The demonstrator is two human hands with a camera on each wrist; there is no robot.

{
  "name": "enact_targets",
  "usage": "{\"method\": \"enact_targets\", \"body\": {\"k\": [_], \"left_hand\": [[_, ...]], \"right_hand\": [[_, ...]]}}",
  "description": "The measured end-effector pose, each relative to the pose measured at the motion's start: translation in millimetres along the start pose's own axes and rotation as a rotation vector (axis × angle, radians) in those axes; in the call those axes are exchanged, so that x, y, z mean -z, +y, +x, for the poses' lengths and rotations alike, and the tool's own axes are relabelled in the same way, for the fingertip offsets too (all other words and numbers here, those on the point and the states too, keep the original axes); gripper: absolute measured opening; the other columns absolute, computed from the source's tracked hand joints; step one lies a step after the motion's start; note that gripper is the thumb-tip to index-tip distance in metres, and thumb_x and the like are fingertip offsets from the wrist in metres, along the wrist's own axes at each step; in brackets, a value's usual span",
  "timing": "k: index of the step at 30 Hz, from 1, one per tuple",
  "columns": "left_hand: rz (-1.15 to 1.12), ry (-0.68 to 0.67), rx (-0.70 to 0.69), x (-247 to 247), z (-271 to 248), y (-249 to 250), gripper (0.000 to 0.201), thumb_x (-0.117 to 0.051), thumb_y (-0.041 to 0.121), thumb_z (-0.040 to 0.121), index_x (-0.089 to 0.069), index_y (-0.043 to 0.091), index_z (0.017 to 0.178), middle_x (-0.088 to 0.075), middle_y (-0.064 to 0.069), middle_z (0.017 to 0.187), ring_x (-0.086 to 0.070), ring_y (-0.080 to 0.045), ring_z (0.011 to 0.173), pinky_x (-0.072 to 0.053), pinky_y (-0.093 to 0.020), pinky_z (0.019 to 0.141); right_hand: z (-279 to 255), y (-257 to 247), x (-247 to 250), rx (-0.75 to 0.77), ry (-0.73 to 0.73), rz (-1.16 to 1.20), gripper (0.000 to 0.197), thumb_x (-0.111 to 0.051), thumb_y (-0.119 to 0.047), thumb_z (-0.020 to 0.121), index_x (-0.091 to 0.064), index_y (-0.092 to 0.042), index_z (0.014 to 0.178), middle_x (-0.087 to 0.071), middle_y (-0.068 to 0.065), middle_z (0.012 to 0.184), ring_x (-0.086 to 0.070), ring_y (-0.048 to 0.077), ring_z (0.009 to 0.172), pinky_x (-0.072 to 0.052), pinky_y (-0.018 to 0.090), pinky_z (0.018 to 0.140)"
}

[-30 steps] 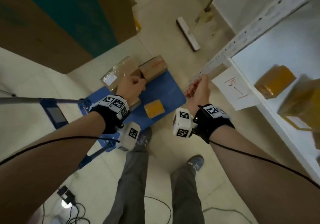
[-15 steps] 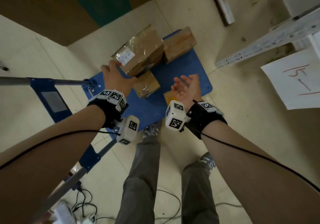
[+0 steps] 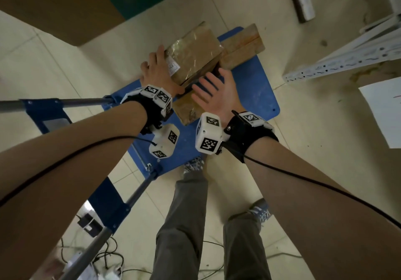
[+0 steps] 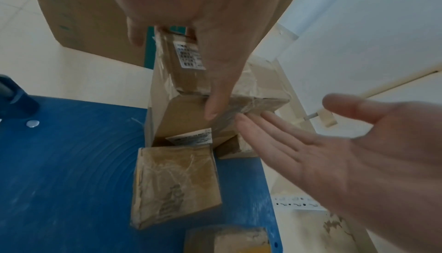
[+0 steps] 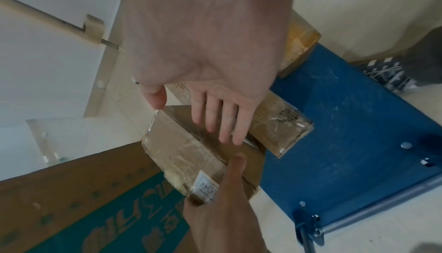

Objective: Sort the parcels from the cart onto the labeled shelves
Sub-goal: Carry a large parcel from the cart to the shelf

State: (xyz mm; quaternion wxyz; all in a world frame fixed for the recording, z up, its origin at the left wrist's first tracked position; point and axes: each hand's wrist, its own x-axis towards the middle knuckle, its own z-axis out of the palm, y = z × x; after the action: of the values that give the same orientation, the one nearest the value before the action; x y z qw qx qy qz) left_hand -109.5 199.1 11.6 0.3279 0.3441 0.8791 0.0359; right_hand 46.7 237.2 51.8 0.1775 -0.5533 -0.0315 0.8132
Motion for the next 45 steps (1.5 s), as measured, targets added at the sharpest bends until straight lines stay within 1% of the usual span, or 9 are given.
{"method": "enact_targets", "body": {"k": [4,15,19,27,30,33,37,40,45], "left_hand": [[-0.004,0.033,-0.040,-5,-1,-3,0.101,-0.088,0.035,0.065,-0.032,0.011,0.145,-0.039,-0.009,0.140,-0.041,-0.033,0.125,-0.030,-0.038,0.108],[-0.081,0.236,-0.043,55,-36,3,0.101,-0.076,0.050,0.053,-0.040,0.007,0.136,-0.042,-0.012,0.135,-0.040,-0.035,0.121,-0.030,-0.038,0.102],[-0.107,0.278,-0.048,95,-73,37,0.106,-0.058,0.065,0.045,-0.043,0.005,0.131,-0.043,-0.012,0.133,-0.043,-0.031,0.121,-0.026,-0.034,0.100],[-0.056,0.261,-0.179,134,-172,103,0.102,-0.079,0.062,0.056,-0.041,0.009,0.135,-0.043,-0.008,0.133,-0.043,-0.030,0.120,-0.022,-0.028,0.094],[-0.033,0.261,-0.289,141,-221,125,0.099,-0.081,0.052,0.057,-0.042,0.006,0.136,-0.043,-0.011,0.132,-0.043,-0.033,0.118,-0.025,-0.030,0.094],[-0.020,0.208,-0.376,149,-273,150,0.096,-0.086,0.043,0.060,-0.041,0.005,0.136,-0.043,-0.013,0.129,-0.041,-0.036,0.114,-0.031,-0.036,0.096],[-0.010,0.080,-0.468,159,-339,193,0.108,-0.074,0.064,0.053,-0.041,0.006,0.138,-0.043,-0.012,0.129,-0.042,-0.034,0.115,-0.027,-0.031,0.091],[-0.025,-0.059,-0.541,163,-377,228,0.123,-0.066,0.073,0.039,-0.038,0.010,0.141,-0.045,-0.009,0.131,-0.044,-0.030,0.118,-0.038,-0.037,0.097],[0.004,-0.296,-0.664,146,-436,299,0.121,-0.076,0.063,0.043,-0.035,0.012,0.145,-0.048,-0.011,0.134,-0.054,-0.030,0.117,-0.050,-0.047,0.097]], "right_hand": [[3,3,-6,-0.014,-0.012,0.025,0.058,-0.046,-0.042,0.106,-0.039,-0.013,0.155,-0.041,0.012,0.158,-0.051,0.037,0.136,-0.042,0.052,0.114],[-33,1,8,-0.033,-0.023,0.057,0.055,-0.047,-0.038,0.106,-0.040,-0.010,0.152,-0.055,0.020,0.145,-0.055,0.038,0.132,-0.047,0.049,0.107],[-81,-21,9,-0.011,-0.030,0.066,0.054,-0.046,-0.037,0.107,-0.039,-0.009,0.152,-0.057,0.021,0.143,-0.060,0.037,0.123,-0.052,0.046,0.097],[-202,-59,33,0.067,-0.040,0.130,0.053,-0.048,-0.037,0.106,-0.042,-0.007,0.150,-0.064,0.019,0.126,-0.066,0.034,0.105,-0.056,0.043,0.086],[-249,-71,55,0.107,-0.010,0.168,0.049,-0.048,-0.033,0.105,-0.046,-0.006,0.146,-0.065,0.019,0.116,-0.066,0.035,0.102,-0.055,0.044,0.092],[-299,-80,93,0.145,0.028,0.227,0.045,-0.049,-0.030,0.105,-0.047,-0.008,0.143,-0.065,0.019,0.117,-0.063,0.037,0.111,-0.053,0.045,0.098],[-366,-90,145,0.200,0.129,0.320,0.043,-0.048,-0.027,0.104,-0.050,-0.003,0.140,-0.065,0.020,0.111,-0.061,0.038,0.106,-0.055,0.042,0.083],[-413,-88,190,0.256,0.212,0.388,0.043,-0.047,-0.026,0.104,-0.050,-0.003,0.140,-0.066,0.020,0.119,-0.063,0.037,0.105,-0.056,0.043,0.083],[-489,-81,266,0.335,0.327,0.556,0.033,-0.050,-0.023,0.102,-0.053,-0.004,0.130,-0.063,0.020,0.127,-0.065,0.034,0.103,-0.058,0.045,0.079]]}}
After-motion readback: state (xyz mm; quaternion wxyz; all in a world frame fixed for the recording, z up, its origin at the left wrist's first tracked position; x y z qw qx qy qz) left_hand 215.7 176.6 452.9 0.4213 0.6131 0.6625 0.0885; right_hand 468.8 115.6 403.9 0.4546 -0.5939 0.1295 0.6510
